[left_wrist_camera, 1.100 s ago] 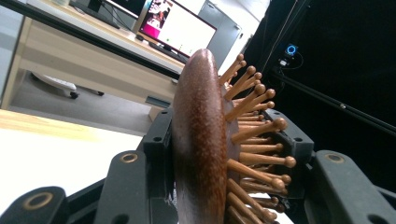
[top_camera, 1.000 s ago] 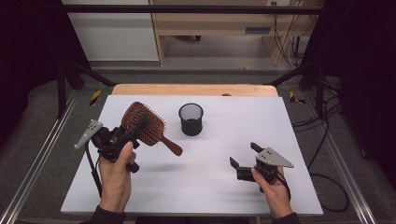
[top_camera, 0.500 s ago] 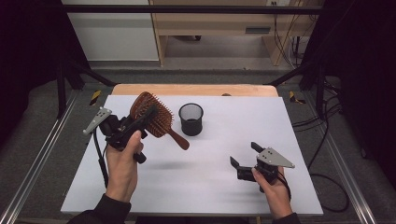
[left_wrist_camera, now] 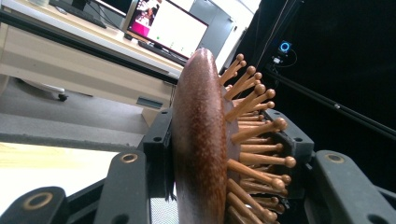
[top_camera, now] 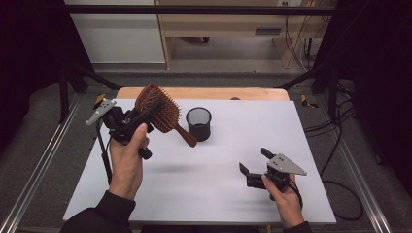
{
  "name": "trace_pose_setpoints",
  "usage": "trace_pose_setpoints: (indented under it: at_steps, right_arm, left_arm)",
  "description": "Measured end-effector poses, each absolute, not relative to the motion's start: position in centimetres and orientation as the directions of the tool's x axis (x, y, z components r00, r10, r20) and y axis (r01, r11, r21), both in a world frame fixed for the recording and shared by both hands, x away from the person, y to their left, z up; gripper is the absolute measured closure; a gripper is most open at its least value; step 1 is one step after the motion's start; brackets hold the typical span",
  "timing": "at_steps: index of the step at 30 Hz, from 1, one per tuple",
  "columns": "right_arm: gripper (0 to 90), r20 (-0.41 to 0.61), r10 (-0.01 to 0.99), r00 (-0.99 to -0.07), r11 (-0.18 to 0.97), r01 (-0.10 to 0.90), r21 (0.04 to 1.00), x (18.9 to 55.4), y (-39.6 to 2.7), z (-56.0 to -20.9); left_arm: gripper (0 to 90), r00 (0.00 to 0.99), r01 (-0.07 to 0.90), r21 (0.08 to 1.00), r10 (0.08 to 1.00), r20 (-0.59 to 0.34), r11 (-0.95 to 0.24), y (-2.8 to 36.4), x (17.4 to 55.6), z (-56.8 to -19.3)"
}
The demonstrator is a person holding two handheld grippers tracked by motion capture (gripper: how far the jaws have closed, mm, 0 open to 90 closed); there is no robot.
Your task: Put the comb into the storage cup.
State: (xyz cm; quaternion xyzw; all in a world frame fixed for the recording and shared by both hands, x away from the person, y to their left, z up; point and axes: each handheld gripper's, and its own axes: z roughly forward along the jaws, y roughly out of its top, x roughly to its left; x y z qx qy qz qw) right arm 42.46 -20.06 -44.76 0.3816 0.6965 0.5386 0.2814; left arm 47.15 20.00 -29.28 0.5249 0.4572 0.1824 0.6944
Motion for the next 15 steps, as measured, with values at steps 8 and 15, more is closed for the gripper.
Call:
trace_pose_setpoints:
  at_steps: [8, 15]
  right_arm:
    - [5.2, 0.018, 0.837, -0.547, 0.128, 0.227, 0.966, 42.4, -20.1, -44.8]
    - [3.7, 0.015, 0.838, -0.545, 0.128, 0.225, 0.966, 42.4, -20.1, -44.8]
  left_arm:
    - [50.2, 0.517, 0.224, 0.888, 0.723, -0.458, 0.402, 20.0, 47.9, -28.3]
    - [50.2, 0.512, 0.221, 0.887, 0.725, -0.460, 0.406, 20.1, 48.7, -27.8]
